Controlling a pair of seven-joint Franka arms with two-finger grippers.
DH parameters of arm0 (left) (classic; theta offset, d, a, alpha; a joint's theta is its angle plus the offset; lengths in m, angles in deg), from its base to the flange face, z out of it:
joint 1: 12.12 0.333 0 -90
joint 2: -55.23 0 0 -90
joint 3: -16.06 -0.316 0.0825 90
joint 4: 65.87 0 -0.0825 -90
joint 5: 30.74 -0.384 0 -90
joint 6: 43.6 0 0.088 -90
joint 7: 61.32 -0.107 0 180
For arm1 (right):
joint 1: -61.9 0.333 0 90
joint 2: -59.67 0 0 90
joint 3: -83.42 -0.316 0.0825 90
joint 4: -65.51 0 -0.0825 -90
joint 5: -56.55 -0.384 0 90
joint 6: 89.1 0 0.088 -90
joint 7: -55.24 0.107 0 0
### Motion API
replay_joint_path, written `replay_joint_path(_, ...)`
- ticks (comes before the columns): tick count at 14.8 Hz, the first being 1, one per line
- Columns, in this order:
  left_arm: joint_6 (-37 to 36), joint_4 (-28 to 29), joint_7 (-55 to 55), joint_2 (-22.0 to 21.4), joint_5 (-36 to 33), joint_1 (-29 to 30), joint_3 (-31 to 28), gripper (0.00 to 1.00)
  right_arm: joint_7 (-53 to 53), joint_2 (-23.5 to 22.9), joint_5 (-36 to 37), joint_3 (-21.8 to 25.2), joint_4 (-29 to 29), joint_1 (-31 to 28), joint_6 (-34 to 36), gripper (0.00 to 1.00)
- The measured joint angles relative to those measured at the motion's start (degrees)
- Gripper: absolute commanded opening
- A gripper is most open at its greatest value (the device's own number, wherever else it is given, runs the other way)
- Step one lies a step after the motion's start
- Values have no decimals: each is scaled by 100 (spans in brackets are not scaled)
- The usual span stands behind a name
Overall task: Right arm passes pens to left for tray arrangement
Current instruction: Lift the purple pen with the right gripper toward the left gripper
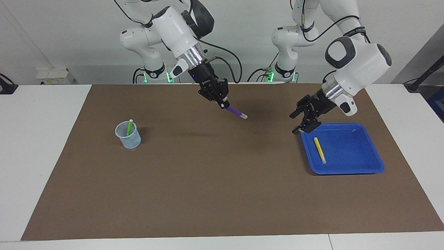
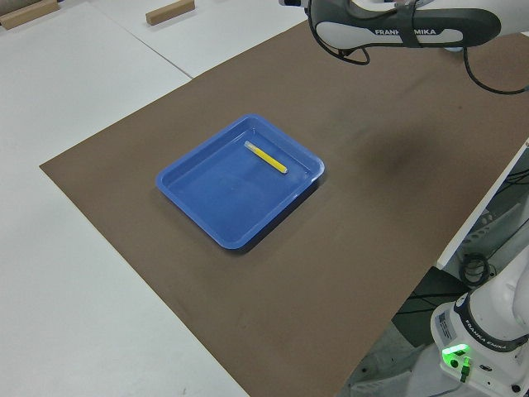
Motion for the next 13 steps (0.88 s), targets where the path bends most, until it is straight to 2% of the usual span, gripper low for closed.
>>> replay_joint_path(5,461,0,1294,-154,9,-700,29,92,334,7,-246,1,357,454,-1039,0)
replay_joint_path(10,469,41,1862,-344,9,-1093,35,92,384,-39,-249,7,521,617,-1161,0)
replay_joint_path(13,509,305,2018,-525,9,-1234,34,93,384,-41,-249,15,522,617,-1161,0)
